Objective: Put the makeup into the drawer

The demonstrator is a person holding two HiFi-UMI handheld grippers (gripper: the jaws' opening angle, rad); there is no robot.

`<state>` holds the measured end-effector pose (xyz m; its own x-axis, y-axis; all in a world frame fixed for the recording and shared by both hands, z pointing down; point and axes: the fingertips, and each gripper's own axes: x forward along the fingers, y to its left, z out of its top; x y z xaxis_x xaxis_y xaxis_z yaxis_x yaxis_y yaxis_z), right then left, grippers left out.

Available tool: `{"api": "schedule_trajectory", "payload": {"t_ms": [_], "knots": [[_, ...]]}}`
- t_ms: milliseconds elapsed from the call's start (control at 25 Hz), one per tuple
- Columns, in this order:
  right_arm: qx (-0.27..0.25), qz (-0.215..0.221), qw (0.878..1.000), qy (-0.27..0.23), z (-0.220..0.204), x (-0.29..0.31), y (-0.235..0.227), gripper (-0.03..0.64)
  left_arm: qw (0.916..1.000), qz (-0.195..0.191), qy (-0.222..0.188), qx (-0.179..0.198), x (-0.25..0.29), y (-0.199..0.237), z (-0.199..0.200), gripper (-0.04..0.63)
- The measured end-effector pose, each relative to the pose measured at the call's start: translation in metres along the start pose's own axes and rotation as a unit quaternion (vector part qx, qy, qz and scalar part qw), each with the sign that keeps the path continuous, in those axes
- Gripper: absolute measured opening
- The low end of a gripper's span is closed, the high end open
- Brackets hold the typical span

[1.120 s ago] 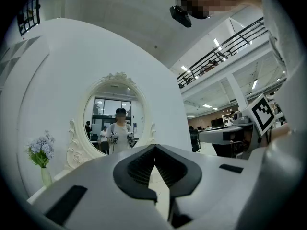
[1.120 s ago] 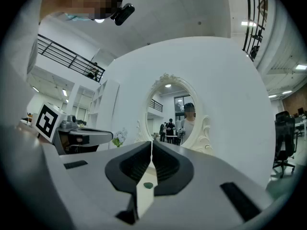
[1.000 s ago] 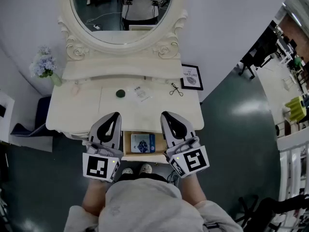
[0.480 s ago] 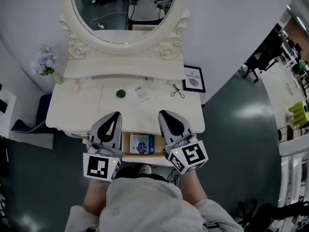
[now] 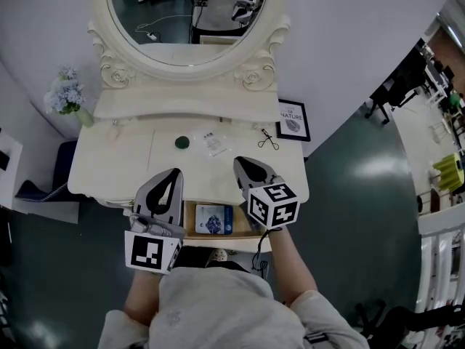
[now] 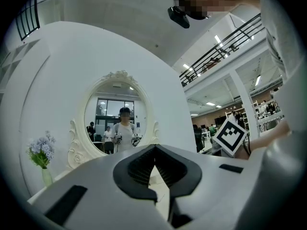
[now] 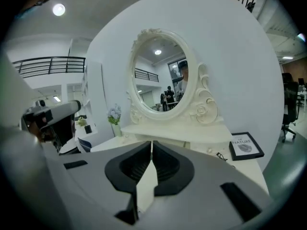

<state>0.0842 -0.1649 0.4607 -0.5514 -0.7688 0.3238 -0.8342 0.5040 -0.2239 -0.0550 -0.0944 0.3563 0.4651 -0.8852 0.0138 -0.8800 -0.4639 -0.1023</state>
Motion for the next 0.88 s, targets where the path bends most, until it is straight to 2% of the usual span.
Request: {"api": "schedule_trajectory", "payload": {"t_ms": [480,880], "knots": [[0.050,-0.005,0.994,0.101,-0.044,0.071,-0.020,0.025,0.9999,-0.010,0.006,-0.005,0.020,0.033,-0.004,0.015],[0.034,-0.017,0.987,0.155,-0.070,0.113,-0.031,0.028,0.9996,-0.020,0.012,-0.013,0.036,0.053,-0.013,0.015]]}}
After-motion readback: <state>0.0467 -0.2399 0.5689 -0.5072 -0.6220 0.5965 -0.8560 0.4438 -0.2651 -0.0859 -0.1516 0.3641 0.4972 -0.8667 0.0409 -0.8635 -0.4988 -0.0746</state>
